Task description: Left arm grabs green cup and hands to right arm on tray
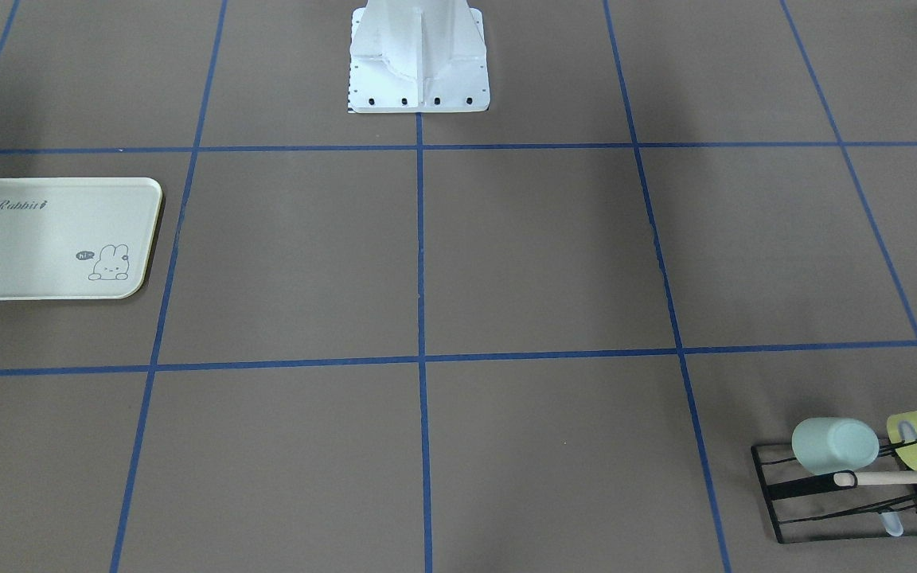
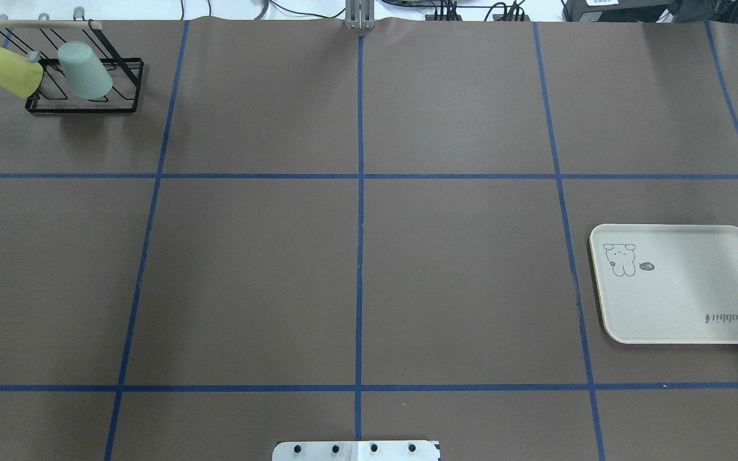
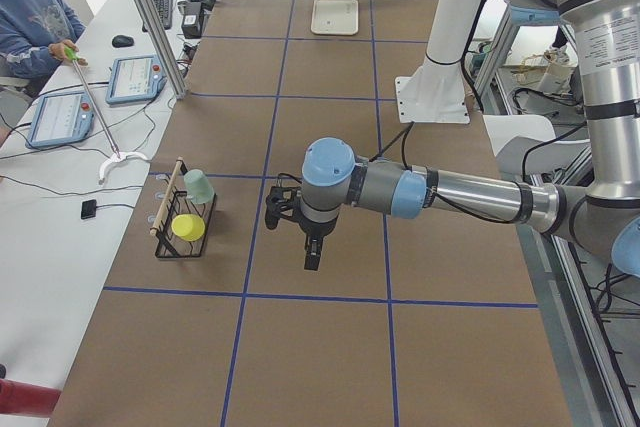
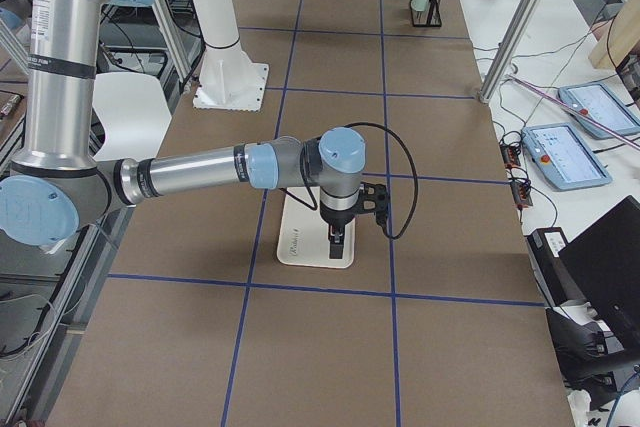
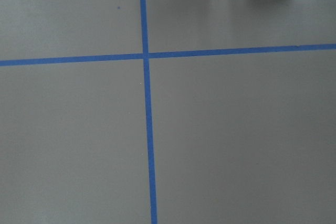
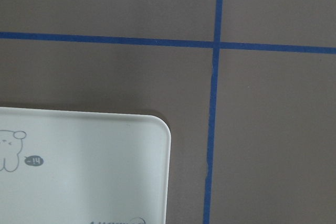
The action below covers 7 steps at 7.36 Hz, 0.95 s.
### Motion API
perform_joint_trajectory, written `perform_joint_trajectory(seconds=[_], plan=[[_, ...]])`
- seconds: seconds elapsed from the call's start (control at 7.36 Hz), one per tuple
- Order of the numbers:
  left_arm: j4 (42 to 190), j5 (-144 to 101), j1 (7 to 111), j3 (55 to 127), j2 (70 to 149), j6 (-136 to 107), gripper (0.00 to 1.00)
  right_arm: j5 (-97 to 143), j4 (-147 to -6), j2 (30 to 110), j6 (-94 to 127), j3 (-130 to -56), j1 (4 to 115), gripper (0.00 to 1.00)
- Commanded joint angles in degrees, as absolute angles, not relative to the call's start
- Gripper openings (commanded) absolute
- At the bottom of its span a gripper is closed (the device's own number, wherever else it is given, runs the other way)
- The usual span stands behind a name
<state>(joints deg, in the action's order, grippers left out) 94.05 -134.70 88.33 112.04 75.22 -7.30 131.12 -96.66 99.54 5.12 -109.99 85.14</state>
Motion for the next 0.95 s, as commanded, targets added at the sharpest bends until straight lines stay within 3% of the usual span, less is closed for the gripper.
perform_joint_trajectory(seconds=[0.0, 0.82], plan=[[94.04, -135.17, 88.24, 112.32, 74.89, -7.38, 1.0, 130.87, -96.68, 100.37, 4.92, -109.08, 85.17, 1.0], [95.62, -135.26, 88.16, 112.85, 74.71, -7.47, 1.0, 130.87, -96.68, 99.76, 5.71, -109.16, 85.17, 1.0]])
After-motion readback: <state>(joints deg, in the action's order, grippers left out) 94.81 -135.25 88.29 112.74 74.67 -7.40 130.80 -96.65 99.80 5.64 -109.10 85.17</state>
